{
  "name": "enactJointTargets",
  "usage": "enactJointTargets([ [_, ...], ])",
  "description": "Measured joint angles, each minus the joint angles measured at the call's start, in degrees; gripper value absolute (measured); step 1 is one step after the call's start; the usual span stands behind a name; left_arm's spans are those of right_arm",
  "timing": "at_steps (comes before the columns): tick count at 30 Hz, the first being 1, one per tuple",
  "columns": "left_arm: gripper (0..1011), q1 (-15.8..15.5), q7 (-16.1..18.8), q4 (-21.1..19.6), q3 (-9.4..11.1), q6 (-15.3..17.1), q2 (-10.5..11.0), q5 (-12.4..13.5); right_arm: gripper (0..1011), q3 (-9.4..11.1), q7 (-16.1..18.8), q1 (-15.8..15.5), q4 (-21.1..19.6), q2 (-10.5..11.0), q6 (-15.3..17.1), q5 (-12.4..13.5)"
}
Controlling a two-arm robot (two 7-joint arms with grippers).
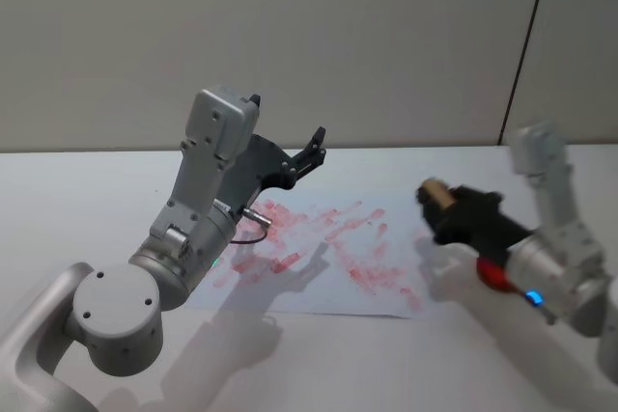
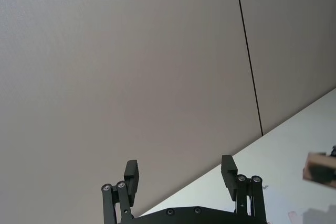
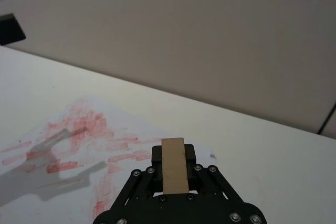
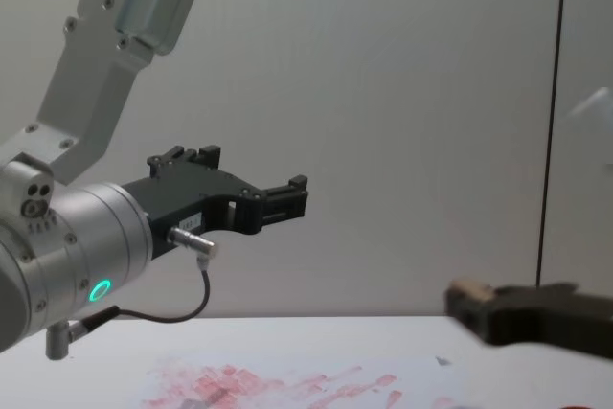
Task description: Use the one hand to pick up the stamp and affix it onto the A4 paper.
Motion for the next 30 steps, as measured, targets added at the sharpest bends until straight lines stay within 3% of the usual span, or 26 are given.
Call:
enactJointTargets([
  [6,1001,0.00,0.00,0.00,0.00,0.00,0.00,0.00,219,2.62,-1.40,-2.51,-3.68,3.27,0.41,2.78],
  [12,1001,0.00,0.00,0.00,0.00,0.00,0.00,0.00,219,5.72,-2.84,-6.52,-7.73,7.57,2.76,5.88],
  [19,1001,0.00,-0.01,0.00,0.00,0.00,0.00,0.00,219,7.80,-3.47,-9.86,-10.31,10.82,5.71,7.83],
  [30,1002,0.00,0.00,0.00,0.00,0.00,0.00,0.00,219,7.65,-2.60,-9.87,-9.78,11.42,8.45,6.81],
])
